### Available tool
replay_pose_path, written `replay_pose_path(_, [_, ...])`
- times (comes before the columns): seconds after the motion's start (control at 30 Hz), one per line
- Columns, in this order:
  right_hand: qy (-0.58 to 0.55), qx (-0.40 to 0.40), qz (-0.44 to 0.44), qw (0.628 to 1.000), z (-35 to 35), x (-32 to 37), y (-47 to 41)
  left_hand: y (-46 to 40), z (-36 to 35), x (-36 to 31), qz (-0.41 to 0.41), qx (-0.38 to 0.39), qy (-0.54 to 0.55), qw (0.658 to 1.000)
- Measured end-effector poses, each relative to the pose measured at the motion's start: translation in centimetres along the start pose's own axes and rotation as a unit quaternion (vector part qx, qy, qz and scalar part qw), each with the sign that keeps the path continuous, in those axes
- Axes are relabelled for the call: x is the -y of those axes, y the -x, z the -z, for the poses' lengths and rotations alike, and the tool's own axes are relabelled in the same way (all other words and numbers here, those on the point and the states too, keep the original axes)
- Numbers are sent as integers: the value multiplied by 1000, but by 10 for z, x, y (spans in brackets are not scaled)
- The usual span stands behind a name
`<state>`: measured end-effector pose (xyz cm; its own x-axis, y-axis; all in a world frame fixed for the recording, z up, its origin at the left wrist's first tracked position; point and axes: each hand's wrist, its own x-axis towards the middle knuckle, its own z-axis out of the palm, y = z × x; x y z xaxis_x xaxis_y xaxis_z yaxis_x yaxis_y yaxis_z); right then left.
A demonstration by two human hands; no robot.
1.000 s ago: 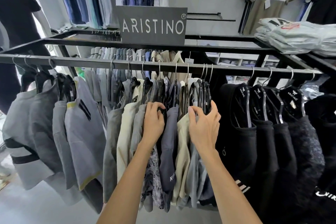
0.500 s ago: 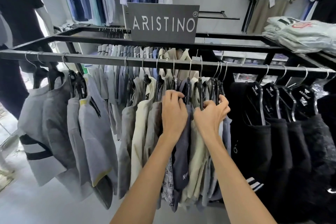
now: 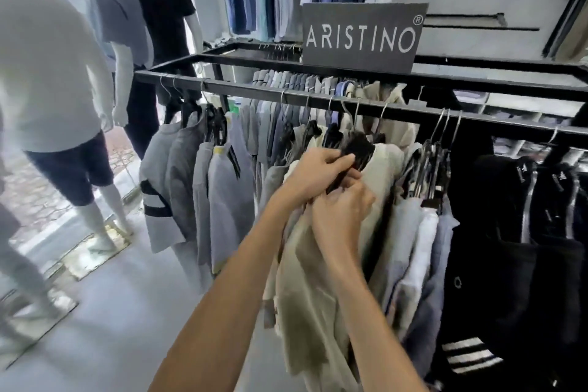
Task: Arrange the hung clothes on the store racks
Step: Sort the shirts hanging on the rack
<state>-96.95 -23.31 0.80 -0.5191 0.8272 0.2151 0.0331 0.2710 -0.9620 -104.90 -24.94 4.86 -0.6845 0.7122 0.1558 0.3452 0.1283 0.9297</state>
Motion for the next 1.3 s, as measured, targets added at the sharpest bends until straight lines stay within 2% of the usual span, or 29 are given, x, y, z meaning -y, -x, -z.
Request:
replay_pose_path(0.23, [25, 97, 55, 993, -54, 7, 70, 73, 89, 13, 41, 8, -44, 998])
replay_pose_path(0.33, [11, 162, 63, 985, -83, 15, 93, 99, 136, 22, 38, -7, -141, 989])
replay_pose_path(0.4, [8, 214, 62, 975, -108, 27, 108, 116, 172, 28, 43, -16, -169, 985])
replay_pose_path(0.63, [-8, 320, 52, 946, -219, 78, 173, 175, 311, 54, 84, -75, -209, 971])
replay_pose_path(0.87, [-30, 440, 52, 896, -318, 107, 216, 222, 423, 86, 152, -161, -222, 950])
replay_pose_path(1.07, [-52, 475, 21, 878, -386, 118, 222, 225, 469, 113, 181, -245, -234, 923])
replay_pose_path(1.23, [-76, 491, 45, 867, -435, 116, 212, 208, 505, 130, 215, -250, -274, 904])
replay_pose_path(1.3, [-85, 516, 56, 851, -457, 119, 209, 206, 527, 128, 234, -248, -299, 891])
